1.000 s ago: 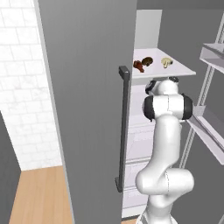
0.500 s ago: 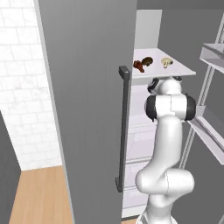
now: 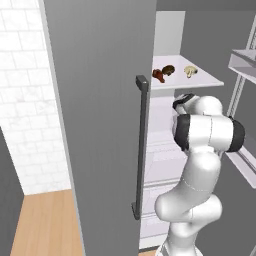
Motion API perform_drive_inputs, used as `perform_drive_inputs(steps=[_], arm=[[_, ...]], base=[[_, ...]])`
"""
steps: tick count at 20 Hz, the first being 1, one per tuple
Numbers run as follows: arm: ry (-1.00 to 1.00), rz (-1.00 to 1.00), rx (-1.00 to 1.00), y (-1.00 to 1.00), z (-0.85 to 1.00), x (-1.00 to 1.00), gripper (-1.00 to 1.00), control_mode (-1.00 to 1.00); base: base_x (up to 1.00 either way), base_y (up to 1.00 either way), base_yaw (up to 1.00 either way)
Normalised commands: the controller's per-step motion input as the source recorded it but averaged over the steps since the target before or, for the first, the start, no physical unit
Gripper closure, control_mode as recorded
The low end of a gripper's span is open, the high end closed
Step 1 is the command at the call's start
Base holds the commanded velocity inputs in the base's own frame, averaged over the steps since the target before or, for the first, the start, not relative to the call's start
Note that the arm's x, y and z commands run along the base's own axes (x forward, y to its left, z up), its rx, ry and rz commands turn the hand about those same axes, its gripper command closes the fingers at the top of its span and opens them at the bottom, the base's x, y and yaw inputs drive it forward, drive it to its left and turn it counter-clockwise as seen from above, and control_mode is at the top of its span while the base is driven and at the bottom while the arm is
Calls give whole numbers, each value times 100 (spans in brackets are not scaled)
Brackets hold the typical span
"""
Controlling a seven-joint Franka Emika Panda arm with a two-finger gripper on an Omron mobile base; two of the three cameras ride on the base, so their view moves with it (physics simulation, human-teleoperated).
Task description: Place one mushroom and one chicken drumstick in each tupperware on the nearby counter, to pack two identical lunches.
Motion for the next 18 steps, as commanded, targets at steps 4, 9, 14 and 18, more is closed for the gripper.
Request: perform_drive_inputs(steps=[4,9,14,18], arm=[[-3,11,-20,54,100,-94,100,-100],[13,12,-19,49,100,-85,100,-100],[21,11,-17,49,100,-91,100,-100],[17,13,-15,55,100,-100,100,-100]], base=[[0,0,0],[0,0,0],[0,0,0],[0,0,0]])
